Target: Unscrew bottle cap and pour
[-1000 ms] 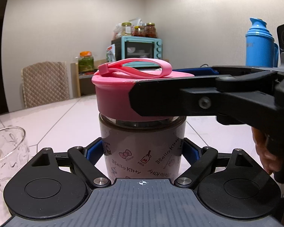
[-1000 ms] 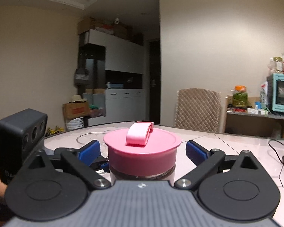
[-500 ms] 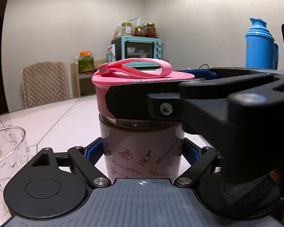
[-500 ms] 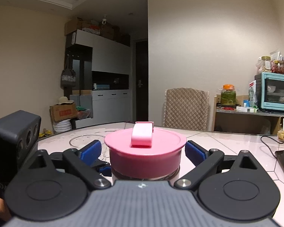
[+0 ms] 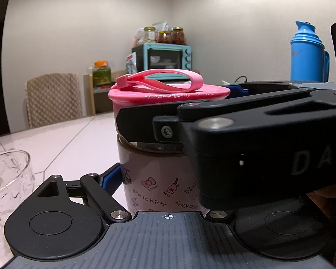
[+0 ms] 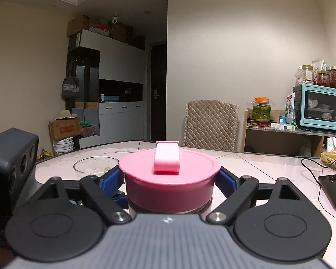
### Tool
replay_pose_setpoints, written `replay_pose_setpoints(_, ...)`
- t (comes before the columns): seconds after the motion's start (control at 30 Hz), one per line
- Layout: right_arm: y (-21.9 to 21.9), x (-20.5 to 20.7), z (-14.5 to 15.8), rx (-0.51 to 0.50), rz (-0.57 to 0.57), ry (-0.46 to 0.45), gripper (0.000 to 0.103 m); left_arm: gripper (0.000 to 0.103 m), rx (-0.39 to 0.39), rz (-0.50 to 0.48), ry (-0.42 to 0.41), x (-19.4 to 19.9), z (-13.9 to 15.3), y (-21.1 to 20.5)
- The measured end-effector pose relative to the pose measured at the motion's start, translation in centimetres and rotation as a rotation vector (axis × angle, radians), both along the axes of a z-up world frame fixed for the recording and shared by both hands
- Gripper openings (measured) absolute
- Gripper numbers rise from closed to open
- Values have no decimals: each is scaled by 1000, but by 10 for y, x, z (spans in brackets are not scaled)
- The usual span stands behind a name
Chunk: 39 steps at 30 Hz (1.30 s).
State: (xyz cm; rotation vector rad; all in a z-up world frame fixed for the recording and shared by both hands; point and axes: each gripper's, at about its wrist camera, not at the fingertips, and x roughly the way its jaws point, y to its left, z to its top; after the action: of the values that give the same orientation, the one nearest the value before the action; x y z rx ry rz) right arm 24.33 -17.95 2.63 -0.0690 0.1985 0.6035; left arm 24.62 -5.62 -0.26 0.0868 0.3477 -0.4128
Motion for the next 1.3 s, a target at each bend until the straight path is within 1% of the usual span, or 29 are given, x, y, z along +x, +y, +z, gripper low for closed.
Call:
replay_pose_setpoints(0.27, -2, -1, -2, 4, 12, -7, 85, 90, 0, 0, 0, 0, 0, 0)
replay_pose_setpoints(0.47, -8, 3, -3, -1, 68, -22, 85, 90, -1, 0, 0, -1, 0, 0)
replay_pose_setpoints(0.73, -26, 16, -2, -1, 195, -25, 85, 90, -5, -2, 1, 0, -1, 1)
replay_pose_setpoints(0.87, -40, 28, -3, 26, 297, -11, 85, 90, -6, -3, 1, 0, 0, 0)
replay_pose_setpoints(1.0, -48, 33, -2, 57, 349, -7, 85, 90, -7, -4, 0, 0, 0, 1)
replay_pose_setpoints(1.07, -53, 35, 0, 83, 362, -18, 85, 90, -7, -5, 0, 0, 0, 1)
replay_pose_setpoints(1.3, -55, 28, 6, 91, 357, -43, 85, 90, -9, -7, -1, 1, 0, 1)
